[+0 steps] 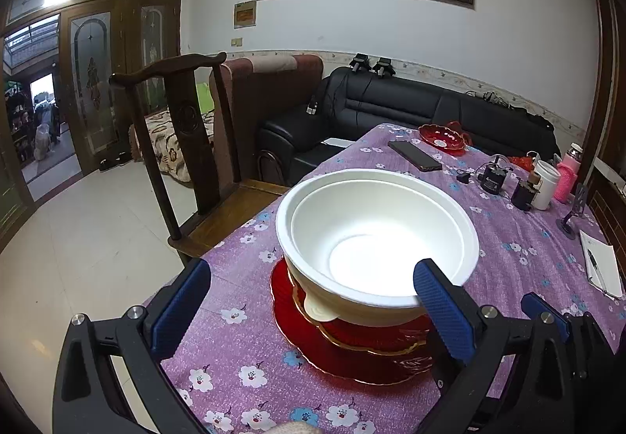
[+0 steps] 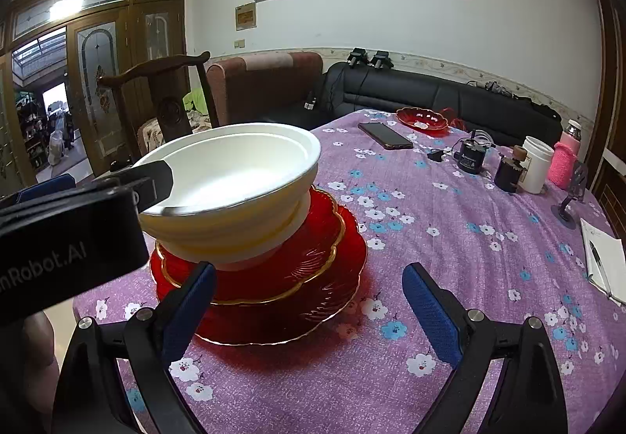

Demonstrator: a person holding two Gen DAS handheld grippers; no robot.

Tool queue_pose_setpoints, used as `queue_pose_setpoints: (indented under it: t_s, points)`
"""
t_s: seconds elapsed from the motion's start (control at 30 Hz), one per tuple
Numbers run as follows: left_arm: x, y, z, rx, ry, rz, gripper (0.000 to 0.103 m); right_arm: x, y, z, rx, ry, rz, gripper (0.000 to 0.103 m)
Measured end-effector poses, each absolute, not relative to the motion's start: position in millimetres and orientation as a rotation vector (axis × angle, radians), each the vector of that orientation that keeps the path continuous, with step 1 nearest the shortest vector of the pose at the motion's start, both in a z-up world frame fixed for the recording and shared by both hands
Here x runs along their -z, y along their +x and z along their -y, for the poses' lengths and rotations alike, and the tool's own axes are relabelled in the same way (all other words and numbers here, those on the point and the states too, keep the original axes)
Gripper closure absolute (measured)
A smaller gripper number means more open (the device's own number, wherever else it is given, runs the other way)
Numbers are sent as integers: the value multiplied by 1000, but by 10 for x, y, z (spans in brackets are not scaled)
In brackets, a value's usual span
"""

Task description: Organize plates and bowls

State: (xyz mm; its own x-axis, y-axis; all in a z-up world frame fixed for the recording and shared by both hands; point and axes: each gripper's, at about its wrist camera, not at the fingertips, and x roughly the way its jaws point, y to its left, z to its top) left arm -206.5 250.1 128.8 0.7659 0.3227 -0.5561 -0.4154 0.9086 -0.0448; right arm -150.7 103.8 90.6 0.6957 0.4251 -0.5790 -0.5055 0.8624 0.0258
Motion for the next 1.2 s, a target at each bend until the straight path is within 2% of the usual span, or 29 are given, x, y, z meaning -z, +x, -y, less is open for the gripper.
queue_pose_setpoints:
  t_s: [1.2]
  points:
    - [-1216, -2054, -2480, -395, -166, -589, 0, -898, -1539, -1107, -534, -140, -616, 5]
